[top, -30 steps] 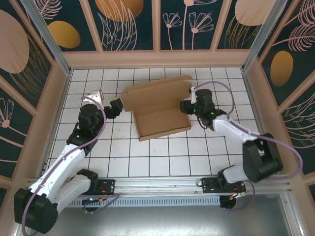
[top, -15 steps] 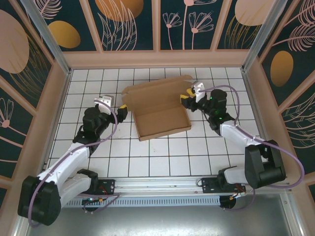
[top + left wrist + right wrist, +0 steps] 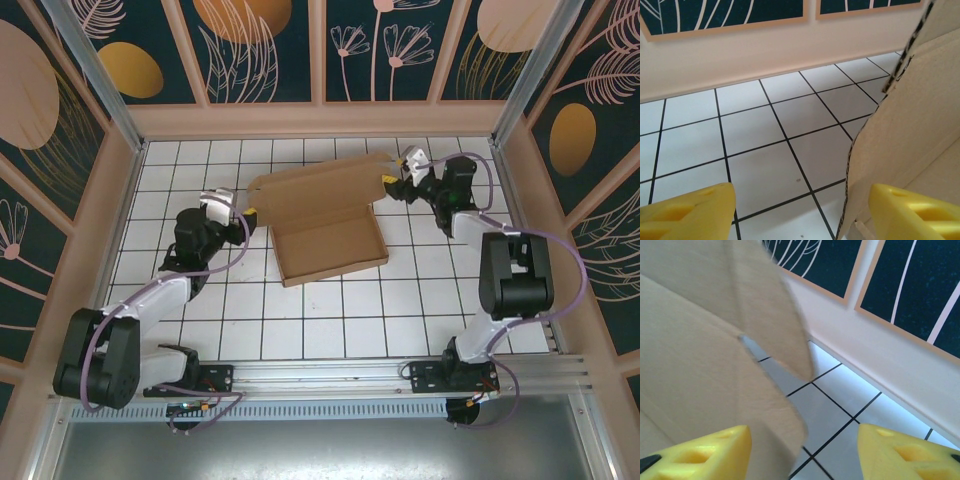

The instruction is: Fold the paper box

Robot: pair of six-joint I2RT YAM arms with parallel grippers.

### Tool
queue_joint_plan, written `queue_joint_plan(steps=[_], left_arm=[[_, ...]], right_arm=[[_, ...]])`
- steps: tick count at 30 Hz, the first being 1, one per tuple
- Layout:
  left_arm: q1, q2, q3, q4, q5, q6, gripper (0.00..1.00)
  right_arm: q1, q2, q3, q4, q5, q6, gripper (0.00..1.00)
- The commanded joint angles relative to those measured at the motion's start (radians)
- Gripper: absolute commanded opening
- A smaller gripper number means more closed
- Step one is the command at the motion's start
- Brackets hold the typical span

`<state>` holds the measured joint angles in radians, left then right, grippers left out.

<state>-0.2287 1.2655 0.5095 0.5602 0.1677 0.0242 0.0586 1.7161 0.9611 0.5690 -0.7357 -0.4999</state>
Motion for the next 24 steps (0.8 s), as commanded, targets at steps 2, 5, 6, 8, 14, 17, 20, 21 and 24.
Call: queue_joint_plan(steps=[2,5,6,8,14,17,20,21,24], left_arm=[[0.004,0.045,0.054,0.069,0.035,0.046,0.68],[0.006,0.073,0.065,0.075,0.076,0.06,0.67],[0.006,0.082,0.072,0.074,0.089,0.063,0.66],[0.005,0.095,0.081,0.071,0.094,0.066,0.63],[0.005,0.117,0.118,0.031,0.129,0.09,0.37],[0.005,0.134,0.144,0.022,0.161,0.08,0.24],[0.005,0.153,0.172,0.002,0.208,0.072,0.13],[0.005,0.157,0.179,-0.003,0.212,0.067,0.11],[0.006,0.152,0.173,0.015,0.185,0.043,0.09]], right_arm=[[-0.009,0.08,0.113,-0.077,-0.142,-0.064,0.58],[-0.009,0.119,0.163,-0.156,-0.233,-0.088,0.55],[-0.009,0.132,0.177,-0.176,-0.254,-0.091,0.53],[-0.008,0.15,0.2,-0.214,-0.274,-0.095,0.51],[0.003,0.139,0.21,-0.267,-0.229,-0.116,0.28],[0.021,0.102,0.176,-0.244,-0.194,-0.104,0.17],[0.04,0.06,0.123,-0.19,-0.154,-0.055,0.1],[0.05,0.045,0.11,-0.182,-0.134,-0.032,0.08],[0.092,-0.004,0.068,-0.173,-0.043,0.016,0.02]])
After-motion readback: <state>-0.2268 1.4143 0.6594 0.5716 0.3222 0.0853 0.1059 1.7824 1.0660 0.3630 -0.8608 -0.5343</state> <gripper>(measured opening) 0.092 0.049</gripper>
